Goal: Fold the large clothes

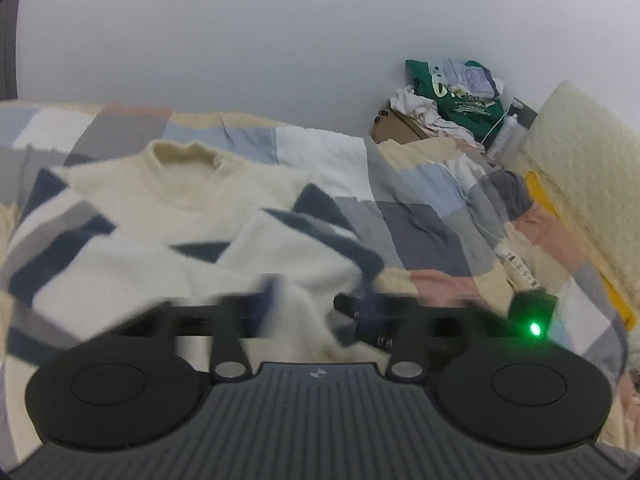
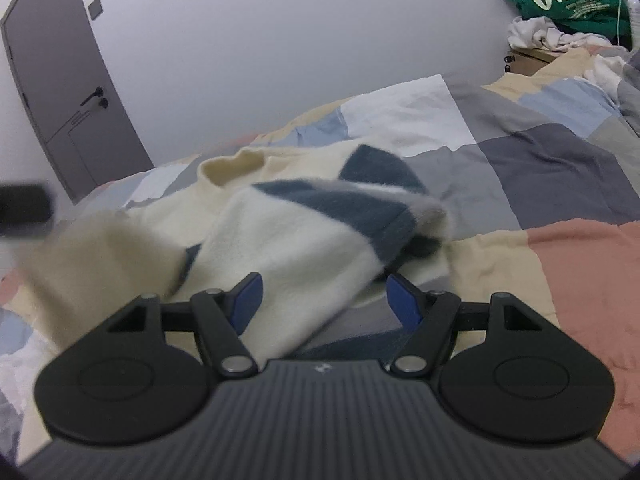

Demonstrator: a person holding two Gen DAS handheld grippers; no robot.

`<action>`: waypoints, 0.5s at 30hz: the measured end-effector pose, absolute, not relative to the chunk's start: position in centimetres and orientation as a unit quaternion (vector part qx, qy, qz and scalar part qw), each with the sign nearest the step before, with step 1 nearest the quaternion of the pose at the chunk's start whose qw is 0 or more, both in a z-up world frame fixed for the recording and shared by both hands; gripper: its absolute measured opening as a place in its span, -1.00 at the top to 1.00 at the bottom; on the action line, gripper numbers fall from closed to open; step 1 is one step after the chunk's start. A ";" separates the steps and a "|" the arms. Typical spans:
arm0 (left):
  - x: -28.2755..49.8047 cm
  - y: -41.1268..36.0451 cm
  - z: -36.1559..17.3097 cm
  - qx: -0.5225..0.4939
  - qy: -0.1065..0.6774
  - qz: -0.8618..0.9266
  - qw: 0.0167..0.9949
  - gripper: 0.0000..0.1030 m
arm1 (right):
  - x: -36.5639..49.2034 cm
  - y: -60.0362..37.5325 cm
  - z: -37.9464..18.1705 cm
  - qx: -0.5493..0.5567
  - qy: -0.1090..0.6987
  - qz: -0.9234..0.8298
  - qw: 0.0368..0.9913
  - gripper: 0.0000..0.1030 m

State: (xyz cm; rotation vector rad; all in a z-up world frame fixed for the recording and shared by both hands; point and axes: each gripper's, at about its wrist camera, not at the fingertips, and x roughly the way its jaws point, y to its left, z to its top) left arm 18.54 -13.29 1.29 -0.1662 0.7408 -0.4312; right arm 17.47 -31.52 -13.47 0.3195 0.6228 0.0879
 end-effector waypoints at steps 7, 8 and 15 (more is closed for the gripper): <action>14.5 -4.9 0.5 -0.109 0.340 -0.132 0.925 -0.45 | 17.7 -30.8 -13.6 0.162 0.321 0.064 0.931 -0.37; 14.3 -3.7 -0.1 -0.111 0.338 -0.115 0.927 -0.45 | 17.7 -30.6 -13.6 0.166 0.326 0.073 0.928 -0.37; 14.6 3.8 -4.6 -0.184 0.356 -0.034 0.915 -0.43 | 18.1 -29.4 -15.2 0.161 0.370 0.093 0.910 -0.37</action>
